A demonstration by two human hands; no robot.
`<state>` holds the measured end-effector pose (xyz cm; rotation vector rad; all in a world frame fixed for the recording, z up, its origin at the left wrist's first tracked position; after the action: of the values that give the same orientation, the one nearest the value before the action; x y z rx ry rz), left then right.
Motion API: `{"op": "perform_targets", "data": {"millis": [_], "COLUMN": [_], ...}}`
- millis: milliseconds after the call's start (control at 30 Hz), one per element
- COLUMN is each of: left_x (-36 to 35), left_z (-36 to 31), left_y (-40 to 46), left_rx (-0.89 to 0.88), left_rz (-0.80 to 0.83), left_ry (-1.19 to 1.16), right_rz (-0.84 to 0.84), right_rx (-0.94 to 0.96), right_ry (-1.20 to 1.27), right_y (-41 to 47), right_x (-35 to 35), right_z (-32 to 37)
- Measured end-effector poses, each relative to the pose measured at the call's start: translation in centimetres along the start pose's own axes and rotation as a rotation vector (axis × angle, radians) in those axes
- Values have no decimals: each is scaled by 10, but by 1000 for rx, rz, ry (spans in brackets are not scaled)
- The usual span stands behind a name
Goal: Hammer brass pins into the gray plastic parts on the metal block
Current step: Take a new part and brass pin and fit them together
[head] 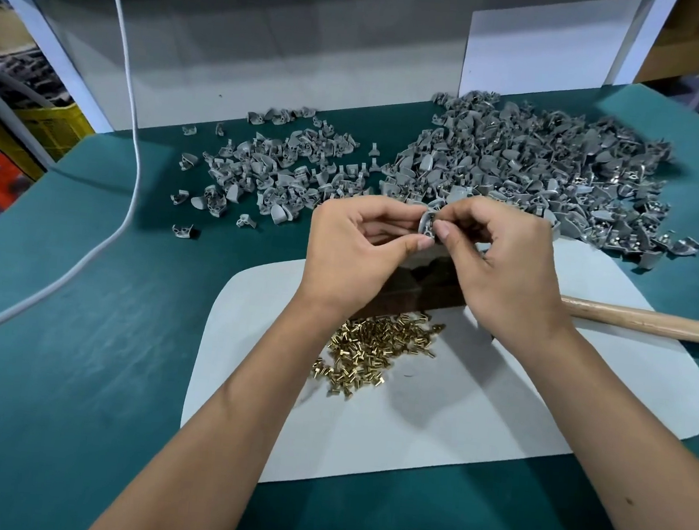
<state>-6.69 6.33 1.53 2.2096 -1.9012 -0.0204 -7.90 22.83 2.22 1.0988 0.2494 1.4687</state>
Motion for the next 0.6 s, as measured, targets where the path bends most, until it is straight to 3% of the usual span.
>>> {"op": "perform_targets", "data": {"millis": [333, 600], "left_x": [-5, -6], "left_z": [-9, -6], "left_y": [-4, -6], "left_rx": [-18, -102], "left_rz": [-30, -40], "left_ry": [10, 163], "right_rz": [-114, -89], "right_rx": [-26, -127], "right_ry": [-63, -47], "right_y": [-5, -3], "right_x": [-3, -5], "right_z": [13, 9]}}
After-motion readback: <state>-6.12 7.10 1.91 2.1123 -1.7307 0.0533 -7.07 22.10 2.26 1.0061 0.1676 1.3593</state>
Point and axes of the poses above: each hand's wrist, its own y-axis towards the middle knuckle, its own x-axis out of the back of the hand, z = x × y, the point moved 3 cm from there along y, towards the middle knuckle, and after that the axes turned 12 degrees about x, right-handed, at the moved point
